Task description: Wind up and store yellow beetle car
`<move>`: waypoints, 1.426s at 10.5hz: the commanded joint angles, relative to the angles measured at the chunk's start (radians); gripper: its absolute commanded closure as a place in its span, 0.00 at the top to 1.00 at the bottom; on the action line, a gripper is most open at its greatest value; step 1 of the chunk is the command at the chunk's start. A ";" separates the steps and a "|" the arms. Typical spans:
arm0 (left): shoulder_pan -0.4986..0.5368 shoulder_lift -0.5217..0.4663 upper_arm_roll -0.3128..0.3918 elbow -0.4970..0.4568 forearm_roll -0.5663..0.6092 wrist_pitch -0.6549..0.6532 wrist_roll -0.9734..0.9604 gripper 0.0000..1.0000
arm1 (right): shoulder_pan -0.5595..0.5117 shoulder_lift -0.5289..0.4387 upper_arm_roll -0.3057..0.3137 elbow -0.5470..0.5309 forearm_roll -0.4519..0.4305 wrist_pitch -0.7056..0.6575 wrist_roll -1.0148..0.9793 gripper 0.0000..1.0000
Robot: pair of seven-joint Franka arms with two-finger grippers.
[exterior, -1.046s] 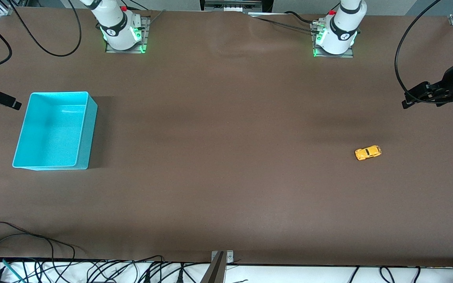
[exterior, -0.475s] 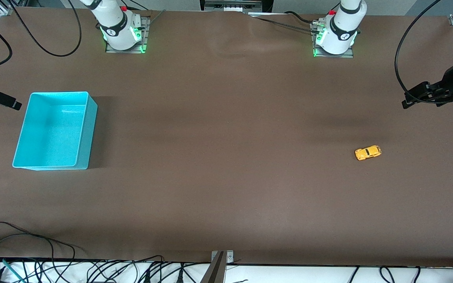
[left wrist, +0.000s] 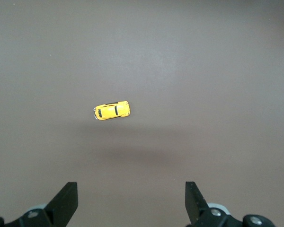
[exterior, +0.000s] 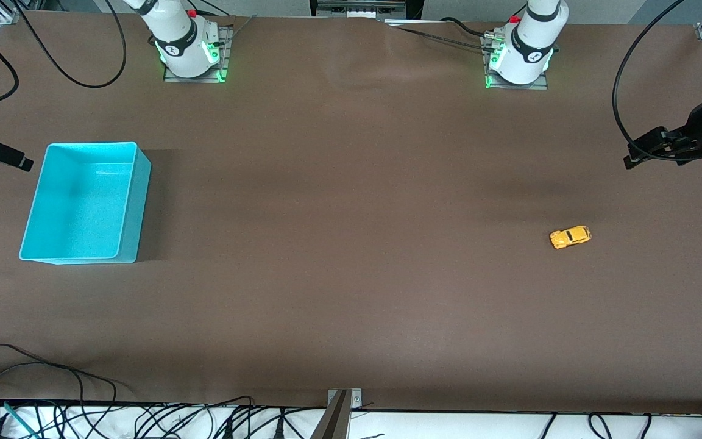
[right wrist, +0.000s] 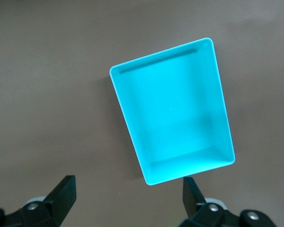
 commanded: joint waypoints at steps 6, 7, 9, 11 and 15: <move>0.125 0.046 -0.004 0.003 0.011 -0.007 -0.005 1.00 | -0.004 0.008 0.001 0.010 -0.002 -0.003 0.012 1.00; 0.139 0.053 -0.006 0.005 0.011 -0.006 -0.006 1.00 | -0.004 0.008 0.001 0.011 -0.002 -0.002 0.012 1.00; 0.157 0.075 -0.003 0.003 0.069 -0.006 -0.009 1.00 | -0.004 0.008 0.001 0.010 0.010 -0.003 0.012 1.00; 0.160 0.104 -0.004 0.005 0.099 -0.006 -0.023 1.00 | -0.004 0.008 0.001 0.010 0.012 -0.003 0.014 1.00; 0.191 0.105 -0.004 0.008 0.114 -0.009 -0.333 1.00 | -0.004 0.009 0.001 0.010 0.012 -0.003 0.012 1.00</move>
